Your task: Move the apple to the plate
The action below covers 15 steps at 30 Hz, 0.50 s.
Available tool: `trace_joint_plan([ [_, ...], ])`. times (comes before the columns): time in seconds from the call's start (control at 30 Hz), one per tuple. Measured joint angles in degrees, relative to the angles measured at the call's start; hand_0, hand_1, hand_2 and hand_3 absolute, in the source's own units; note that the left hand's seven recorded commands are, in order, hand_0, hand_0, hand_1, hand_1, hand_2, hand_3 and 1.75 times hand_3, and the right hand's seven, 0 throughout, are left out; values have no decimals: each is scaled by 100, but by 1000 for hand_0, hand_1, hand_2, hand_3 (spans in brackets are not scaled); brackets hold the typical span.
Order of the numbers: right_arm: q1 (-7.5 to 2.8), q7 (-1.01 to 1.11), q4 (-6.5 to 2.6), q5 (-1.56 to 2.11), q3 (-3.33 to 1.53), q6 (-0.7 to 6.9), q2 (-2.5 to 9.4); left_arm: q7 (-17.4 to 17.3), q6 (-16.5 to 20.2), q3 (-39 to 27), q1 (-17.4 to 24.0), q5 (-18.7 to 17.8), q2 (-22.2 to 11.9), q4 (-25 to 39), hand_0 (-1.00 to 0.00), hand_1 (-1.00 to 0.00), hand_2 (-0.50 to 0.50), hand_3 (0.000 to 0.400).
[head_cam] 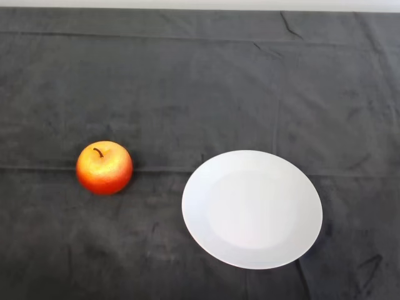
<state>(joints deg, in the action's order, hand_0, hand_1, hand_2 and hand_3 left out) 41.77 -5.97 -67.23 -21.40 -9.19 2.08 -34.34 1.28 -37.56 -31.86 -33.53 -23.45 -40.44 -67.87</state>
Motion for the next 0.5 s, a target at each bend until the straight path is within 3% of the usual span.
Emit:
trace_joint_plan([
  [0.2,0,0,0,-1,0,0,1,-464,-51,381,-1,237,353,1,0,0,0,0],
  [0.5,0,0,0,-1,0,1,1,-1237,-50,893,-2,657,485,2,0,0,0,0],
])
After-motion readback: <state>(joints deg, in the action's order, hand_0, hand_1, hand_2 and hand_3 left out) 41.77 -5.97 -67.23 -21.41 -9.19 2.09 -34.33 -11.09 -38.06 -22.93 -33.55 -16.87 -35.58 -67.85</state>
